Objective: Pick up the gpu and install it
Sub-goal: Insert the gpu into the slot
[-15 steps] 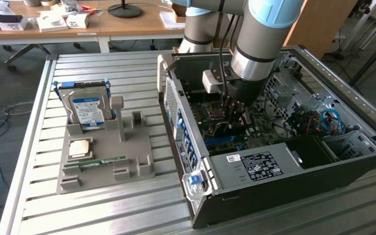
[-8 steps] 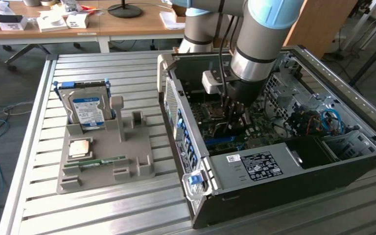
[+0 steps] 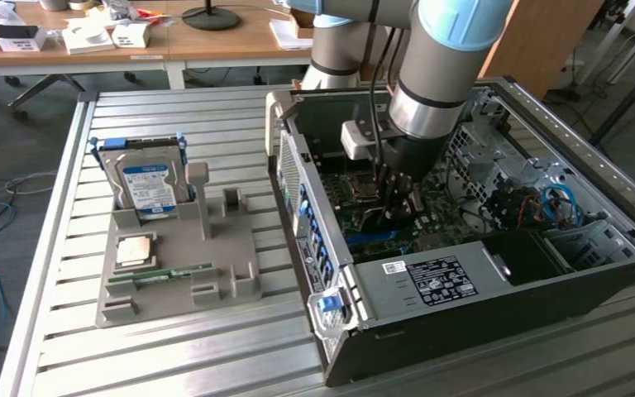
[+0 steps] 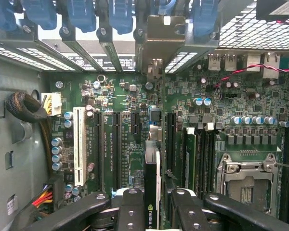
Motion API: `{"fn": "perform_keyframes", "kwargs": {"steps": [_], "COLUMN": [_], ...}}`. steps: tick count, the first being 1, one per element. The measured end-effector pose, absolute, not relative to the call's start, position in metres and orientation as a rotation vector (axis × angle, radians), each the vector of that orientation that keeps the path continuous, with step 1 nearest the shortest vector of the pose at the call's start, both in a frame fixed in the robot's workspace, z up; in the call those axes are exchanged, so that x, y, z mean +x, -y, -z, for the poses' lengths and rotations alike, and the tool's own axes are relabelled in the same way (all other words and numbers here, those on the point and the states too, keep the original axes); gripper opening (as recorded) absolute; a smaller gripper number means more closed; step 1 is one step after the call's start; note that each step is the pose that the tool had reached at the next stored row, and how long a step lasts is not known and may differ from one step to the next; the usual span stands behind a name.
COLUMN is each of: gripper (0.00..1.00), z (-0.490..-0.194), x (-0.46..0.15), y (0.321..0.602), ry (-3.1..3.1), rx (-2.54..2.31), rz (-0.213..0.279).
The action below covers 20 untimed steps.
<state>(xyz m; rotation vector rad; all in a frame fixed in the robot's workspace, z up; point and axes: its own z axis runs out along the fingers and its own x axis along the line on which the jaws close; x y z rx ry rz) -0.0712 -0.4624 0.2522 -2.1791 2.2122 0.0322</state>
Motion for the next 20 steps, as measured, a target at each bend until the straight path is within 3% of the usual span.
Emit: {"fn": "perform_keyframes", "kwargs": {"steps": [20], "gripper": [0.26], "z": [-0.2511], "x": [-0.0715], "y": [0.4645], "ry": [-2.212], "rx": [-2.179], "rz": [-0.032]}}
